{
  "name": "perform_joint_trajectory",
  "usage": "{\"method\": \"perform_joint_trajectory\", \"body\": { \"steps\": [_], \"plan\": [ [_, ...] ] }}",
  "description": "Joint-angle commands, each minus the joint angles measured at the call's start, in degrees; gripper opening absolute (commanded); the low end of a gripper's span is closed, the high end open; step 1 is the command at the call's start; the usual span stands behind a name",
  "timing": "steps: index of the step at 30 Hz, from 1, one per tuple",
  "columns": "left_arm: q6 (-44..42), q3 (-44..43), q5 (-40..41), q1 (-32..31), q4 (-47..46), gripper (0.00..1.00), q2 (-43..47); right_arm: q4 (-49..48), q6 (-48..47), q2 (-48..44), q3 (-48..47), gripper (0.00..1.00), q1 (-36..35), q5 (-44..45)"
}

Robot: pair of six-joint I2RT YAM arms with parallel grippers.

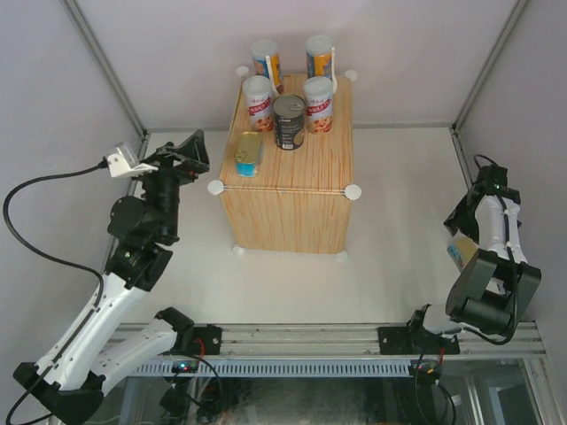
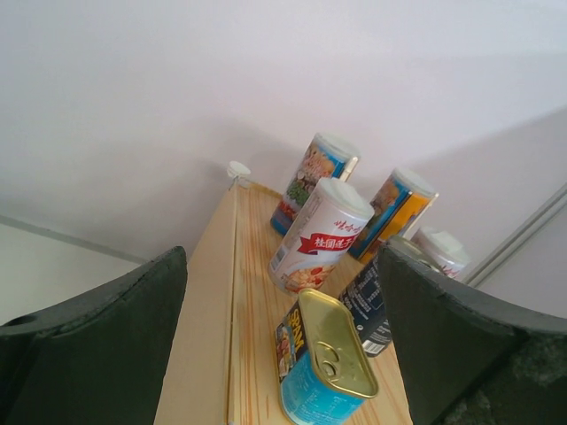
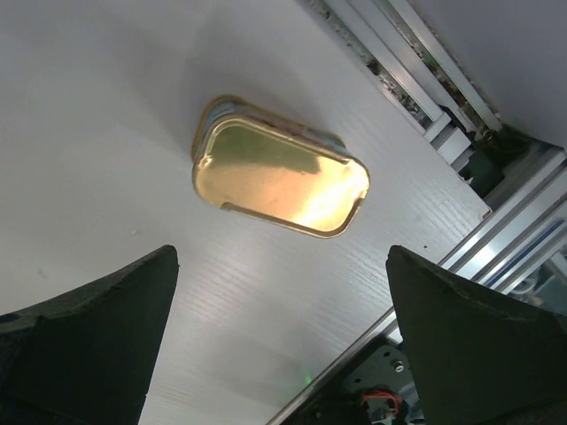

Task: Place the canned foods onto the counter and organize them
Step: Adjust the canned food at the center of the board.

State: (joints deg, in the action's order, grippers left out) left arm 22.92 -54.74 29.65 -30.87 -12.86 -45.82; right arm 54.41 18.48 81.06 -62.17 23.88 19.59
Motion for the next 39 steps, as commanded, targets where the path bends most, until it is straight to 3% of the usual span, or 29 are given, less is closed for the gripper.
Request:
{"method": "perform_joint_trajectory", "body": {
  "steps": [1,7,20,39],
  "plan": [
    [1.35,1.8,-0.85,0.42,-1.73,0.91,3.29,-2.02,6.12,0.2,-0.74,1.0,3.06,0.14],
    [1.26,3.91,-1.0,0.42,-1.4,0.92,5.98,-3.39,14.52,0.52,1.89,1.0,7.74,-5.2],
    [0.28,3.45,-2.02,0.53,-1.7,0.92,4.39,-5.58,21.37,1.22,3.61,1.0,10.99,-9.87],
    [0.09,2.43,-4.22,1.14,-2.01,0.92,1.81,-6.73,54.82,-11.36,9.7,1.0,10.52,-5.65]
  ]
}}
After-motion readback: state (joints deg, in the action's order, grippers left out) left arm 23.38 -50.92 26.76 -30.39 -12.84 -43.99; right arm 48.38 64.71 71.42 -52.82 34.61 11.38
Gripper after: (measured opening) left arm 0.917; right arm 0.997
